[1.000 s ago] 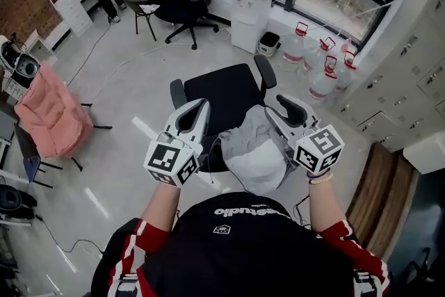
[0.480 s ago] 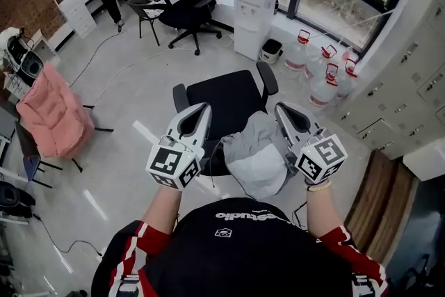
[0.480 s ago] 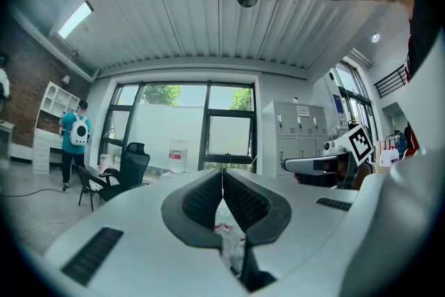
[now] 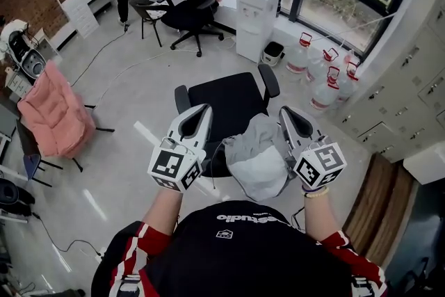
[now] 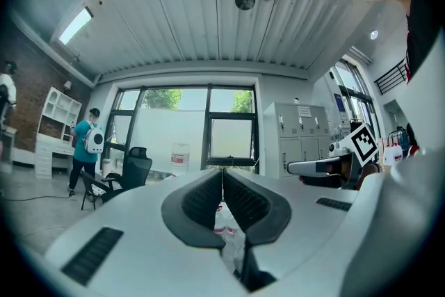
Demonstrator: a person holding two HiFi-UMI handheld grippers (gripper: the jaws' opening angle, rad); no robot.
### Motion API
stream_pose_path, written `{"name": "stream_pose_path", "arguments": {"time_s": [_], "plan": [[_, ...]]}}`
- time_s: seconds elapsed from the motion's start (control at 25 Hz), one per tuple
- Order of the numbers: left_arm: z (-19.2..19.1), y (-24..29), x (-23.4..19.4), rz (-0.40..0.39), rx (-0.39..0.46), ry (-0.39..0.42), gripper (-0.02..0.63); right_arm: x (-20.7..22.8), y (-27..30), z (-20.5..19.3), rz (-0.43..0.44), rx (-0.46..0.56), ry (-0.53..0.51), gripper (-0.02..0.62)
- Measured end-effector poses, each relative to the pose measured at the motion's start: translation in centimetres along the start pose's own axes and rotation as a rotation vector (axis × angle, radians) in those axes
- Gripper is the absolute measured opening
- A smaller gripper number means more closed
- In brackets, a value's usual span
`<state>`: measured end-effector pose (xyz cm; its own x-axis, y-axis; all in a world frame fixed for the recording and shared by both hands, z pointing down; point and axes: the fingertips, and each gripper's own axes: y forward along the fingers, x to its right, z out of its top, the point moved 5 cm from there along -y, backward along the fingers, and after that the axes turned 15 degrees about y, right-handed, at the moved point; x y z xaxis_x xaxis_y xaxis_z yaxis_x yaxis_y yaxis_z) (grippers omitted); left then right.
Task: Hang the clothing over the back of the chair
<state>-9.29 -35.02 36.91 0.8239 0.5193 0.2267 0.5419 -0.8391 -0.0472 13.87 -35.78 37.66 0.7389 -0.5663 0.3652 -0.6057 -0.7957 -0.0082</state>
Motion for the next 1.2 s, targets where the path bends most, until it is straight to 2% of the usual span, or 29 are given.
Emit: {"name": "stream_pose_path", "arguments": {"time_s": [1.2], "plan": [[0.41,-0.63,-0.52,0.021,0.008,0.009,0.025,-0.81,0.27,0.04,-0.016,0.015,0.001,-0.002]]}}
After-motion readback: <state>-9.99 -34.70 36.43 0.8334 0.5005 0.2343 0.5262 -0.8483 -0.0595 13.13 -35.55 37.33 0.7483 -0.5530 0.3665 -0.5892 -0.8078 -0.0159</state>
